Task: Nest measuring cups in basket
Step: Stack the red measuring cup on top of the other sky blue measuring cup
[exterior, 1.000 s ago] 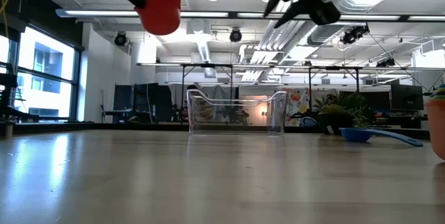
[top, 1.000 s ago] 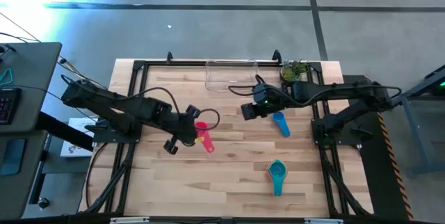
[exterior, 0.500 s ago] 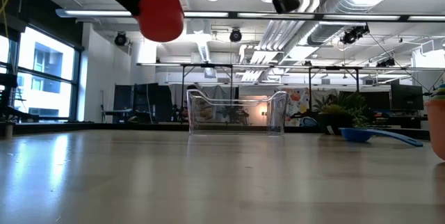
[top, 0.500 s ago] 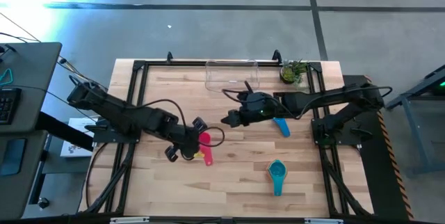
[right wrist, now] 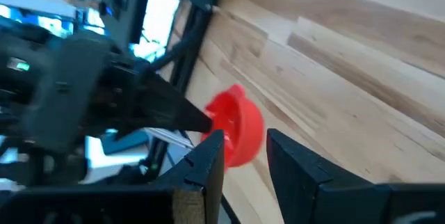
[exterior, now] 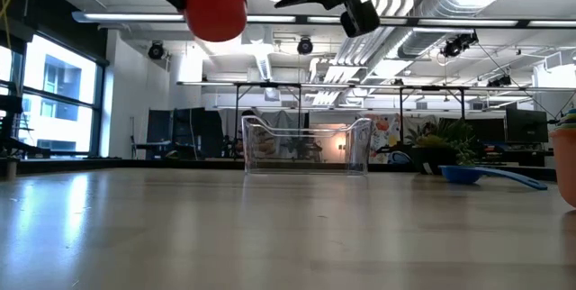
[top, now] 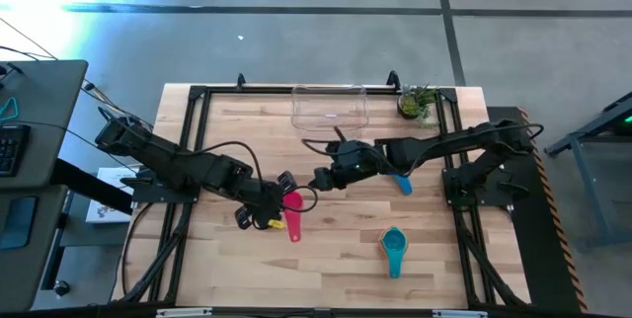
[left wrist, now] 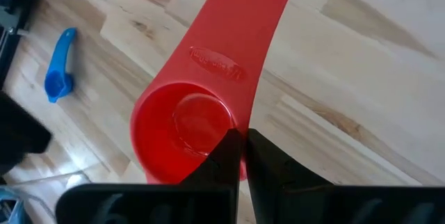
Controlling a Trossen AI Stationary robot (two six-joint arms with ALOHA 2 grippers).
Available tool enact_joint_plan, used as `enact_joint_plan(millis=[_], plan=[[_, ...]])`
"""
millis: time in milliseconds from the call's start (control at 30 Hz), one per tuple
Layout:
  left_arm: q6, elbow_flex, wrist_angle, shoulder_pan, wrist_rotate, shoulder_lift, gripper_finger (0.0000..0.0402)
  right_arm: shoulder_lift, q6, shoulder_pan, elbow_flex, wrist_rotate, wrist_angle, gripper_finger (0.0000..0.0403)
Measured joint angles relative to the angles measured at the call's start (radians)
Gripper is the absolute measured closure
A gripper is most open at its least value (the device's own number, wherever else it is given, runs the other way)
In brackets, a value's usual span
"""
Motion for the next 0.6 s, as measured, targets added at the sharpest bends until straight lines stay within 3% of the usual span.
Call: enact_joint_plan(millis=[600], plan=[[0.029,-0.002,0.025,0.042,0.041,0.091,0.0395,0.051,-0.081,-0.003,0.0,-0.023,-0.092,0.0304]])
